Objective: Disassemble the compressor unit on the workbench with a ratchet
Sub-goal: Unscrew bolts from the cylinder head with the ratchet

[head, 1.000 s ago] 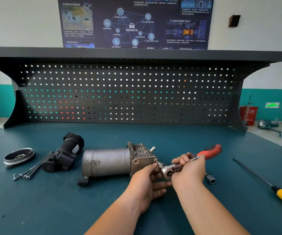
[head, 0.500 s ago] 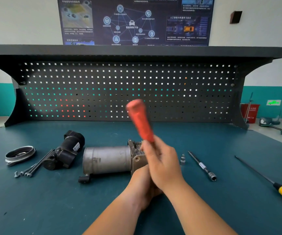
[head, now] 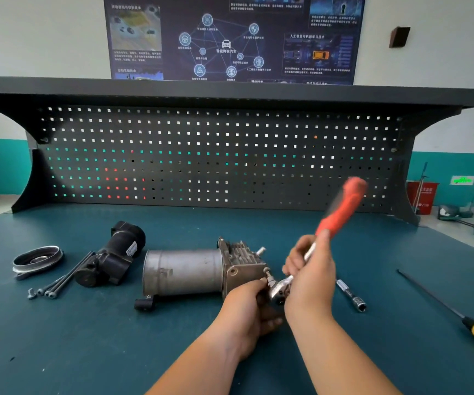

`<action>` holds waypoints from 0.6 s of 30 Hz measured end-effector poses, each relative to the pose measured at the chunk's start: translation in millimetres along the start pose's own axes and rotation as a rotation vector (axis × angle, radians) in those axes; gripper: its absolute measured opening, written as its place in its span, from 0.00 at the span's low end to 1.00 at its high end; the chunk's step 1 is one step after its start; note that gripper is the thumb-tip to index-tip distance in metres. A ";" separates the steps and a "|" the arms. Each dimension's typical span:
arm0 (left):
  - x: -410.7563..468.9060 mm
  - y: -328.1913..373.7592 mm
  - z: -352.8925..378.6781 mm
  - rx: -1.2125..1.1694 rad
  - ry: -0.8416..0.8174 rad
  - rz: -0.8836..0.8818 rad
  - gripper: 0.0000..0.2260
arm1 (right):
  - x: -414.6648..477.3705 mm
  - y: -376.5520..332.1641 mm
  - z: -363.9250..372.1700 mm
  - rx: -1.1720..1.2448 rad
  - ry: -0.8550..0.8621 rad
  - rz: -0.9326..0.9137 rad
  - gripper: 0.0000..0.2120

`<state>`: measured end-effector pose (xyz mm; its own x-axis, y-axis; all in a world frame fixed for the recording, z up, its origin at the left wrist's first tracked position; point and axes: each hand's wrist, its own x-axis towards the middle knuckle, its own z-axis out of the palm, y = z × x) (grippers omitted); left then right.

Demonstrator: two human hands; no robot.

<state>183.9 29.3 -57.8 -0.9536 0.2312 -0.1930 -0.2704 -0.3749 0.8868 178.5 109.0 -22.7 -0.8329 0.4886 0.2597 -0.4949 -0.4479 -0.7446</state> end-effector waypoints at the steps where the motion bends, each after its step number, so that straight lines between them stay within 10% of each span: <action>1: -0.8 -0.5 0.2 0.018 -0.009 -0.006 0.09 | 4.9 -2.2 -2.8 0.079 0.094 0.089 0.20; 10: -2.4 2.1 1.2 0.059 0.029 -0.047 0.11 | 19.5 -1.0 -16.6 0.347 0.333 0.353 0.21; 18: -0.5 0.6 0.7 0.073 -0.032 -0.003 0.12 | -3.4 -0.9 1.4 -0.206 -0.179 -0.208 0.18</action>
<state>184.3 29.6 -56.9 -0.9477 0.2610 -0.1836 -0.2619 -0.3075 0.9148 181.4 106.7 -22.1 -0.7586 0.4067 0.5091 -0.6136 -0.1833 -0.7680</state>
